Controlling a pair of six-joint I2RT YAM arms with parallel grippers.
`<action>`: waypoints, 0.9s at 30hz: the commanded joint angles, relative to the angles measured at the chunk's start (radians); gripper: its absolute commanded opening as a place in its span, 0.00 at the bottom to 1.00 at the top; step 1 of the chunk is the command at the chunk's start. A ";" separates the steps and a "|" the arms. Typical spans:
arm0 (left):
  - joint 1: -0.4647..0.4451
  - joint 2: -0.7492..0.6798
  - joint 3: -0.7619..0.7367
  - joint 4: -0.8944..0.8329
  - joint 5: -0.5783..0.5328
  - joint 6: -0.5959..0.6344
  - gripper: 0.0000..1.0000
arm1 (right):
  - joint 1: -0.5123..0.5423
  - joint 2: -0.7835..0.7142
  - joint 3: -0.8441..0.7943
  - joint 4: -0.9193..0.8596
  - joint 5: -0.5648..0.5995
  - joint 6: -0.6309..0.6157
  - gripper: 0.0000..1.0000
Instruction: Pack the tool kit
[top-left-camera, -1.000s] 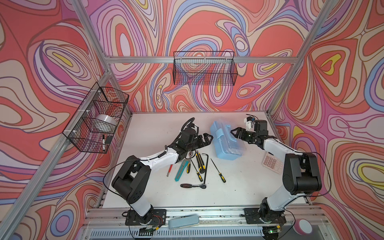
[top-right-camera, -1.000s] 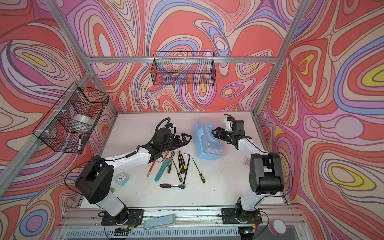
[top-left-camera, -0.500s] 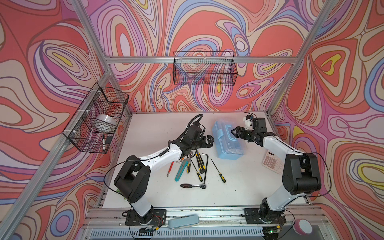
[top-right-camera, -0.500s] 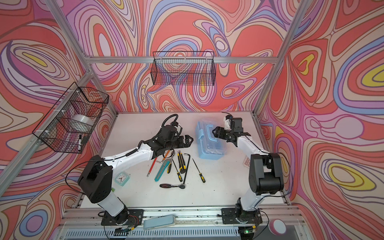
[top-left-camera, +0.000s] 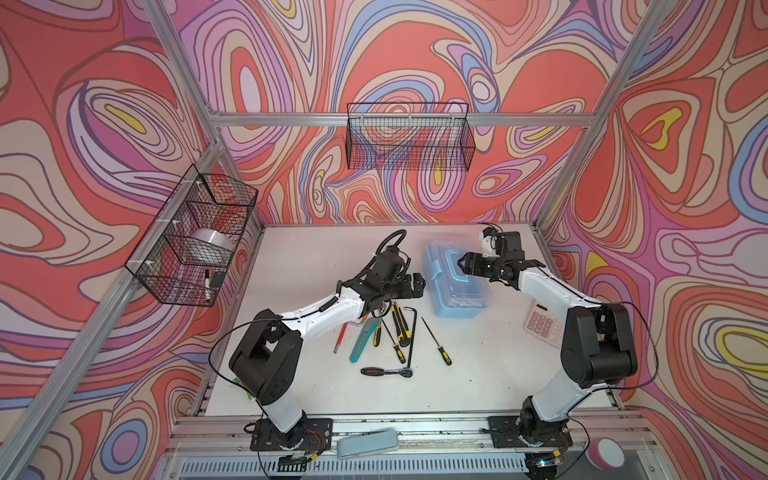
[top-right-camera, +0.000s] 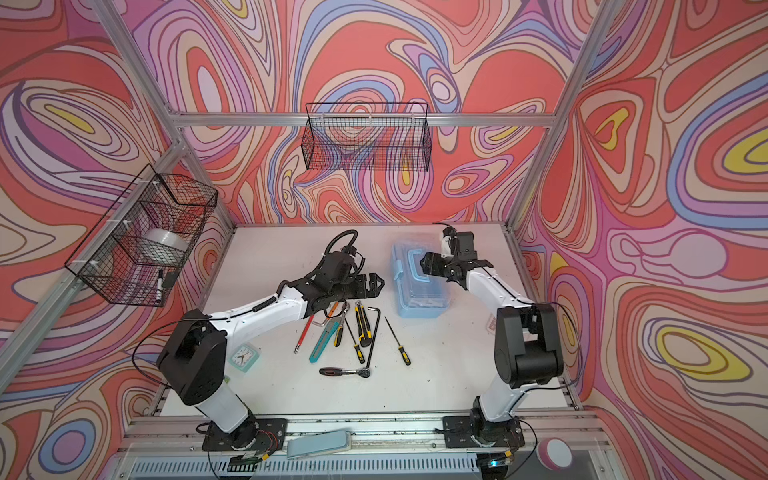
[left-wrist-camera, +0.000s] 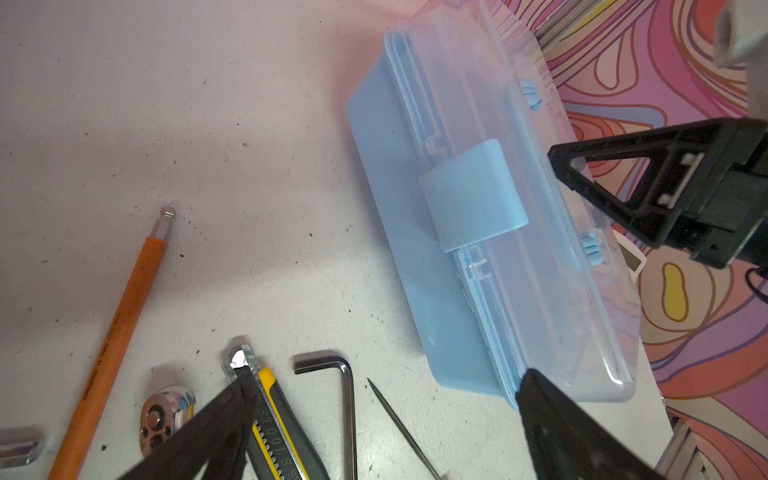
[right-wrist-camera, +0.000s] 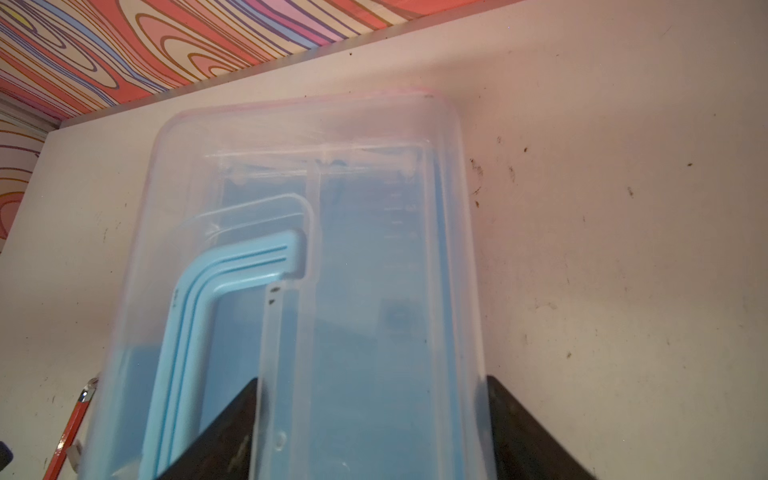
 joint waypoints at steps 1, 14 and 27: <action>-0.001 0.011 -0.001 -0.024 0.016 0.033 0.97 | 0.001 0.033 0.002 -0.093 0.014 0.006 0.30; -0.040 0.060 0.101 -0.102 -0.009 0.166 0.97 | 0.003 -0.024 0.016 -0.119 -0.066 0.012 0.29; -0.040 0.075 0.131 -0.077 -0.014 0.156 0.95 | -0.002 -0.015 -0.028 -0.090 -0.083 0.018 0.29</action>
